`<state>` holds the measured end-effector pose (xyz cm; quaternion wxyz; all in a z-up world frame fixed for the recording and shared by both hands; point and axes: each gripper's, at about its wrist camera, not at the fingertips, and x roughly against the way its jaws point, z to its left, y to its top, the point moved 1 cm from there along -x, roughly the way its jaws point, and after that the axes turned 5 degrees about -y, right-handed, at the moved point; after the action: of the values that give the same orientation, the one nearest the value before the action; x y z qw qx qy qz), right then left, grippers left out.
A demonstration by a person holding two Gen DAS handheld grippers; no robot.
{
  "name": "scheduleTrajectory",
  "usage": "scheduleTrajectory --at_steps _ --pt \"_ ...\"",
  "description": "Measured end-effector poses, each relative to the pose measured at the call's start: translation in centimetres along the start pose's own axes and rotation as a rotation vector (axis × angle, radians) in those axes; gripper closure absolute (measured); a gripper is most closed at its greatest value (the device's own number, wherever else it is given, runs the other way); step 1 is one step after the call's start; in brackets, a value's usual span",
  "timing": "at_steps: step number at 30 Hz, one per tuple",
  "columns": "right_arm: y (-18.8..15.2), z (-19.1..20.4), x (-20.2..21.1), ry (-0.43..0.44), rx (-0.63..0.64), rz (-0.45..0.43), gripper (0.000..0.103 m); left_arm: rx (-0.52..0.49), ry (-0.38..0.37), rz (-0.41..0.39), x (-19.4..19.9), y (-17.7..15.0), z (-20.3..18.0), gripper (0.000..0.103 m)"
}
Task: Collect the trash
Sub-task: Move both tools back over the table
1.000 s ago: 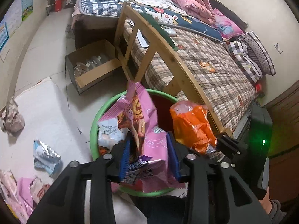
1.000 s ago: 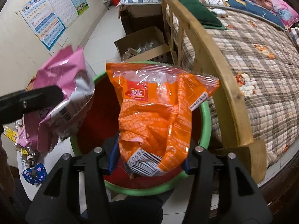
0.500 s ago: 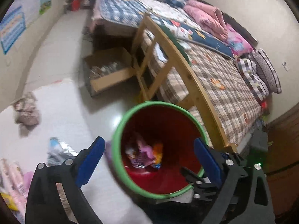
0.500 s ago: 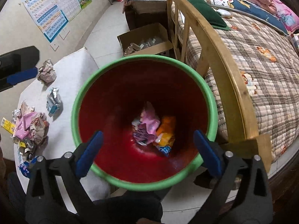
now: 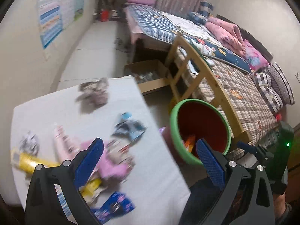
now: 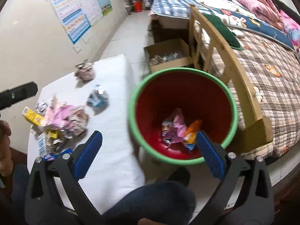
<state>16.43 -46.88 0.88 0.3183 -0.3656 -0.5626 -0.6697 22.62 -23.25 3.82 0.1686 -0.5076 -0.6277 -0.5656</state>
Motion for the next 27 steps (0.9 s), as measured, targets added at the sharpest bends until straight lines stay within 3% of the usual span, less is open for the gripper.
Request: scheduleTrajectory --at_steps 7,15,27 --pt "-0.9 6.0 0.4 0.053 0.071 0.009 0.005 0.066 0.068 -0.013 4.8 -4.3 5.8 0.008" --pt "-2.8 12.3 -0.6 0.089 0.146 0.045 0.005 0.218 0.120 -0.057 9.7 -8.7 13.6 0.008" --pt "-4.1 19.1 -0.6 0.113 0.225 0.057 0.005 0.304 0.156 -0.059 12.2 -12.4 19.6 0.008"
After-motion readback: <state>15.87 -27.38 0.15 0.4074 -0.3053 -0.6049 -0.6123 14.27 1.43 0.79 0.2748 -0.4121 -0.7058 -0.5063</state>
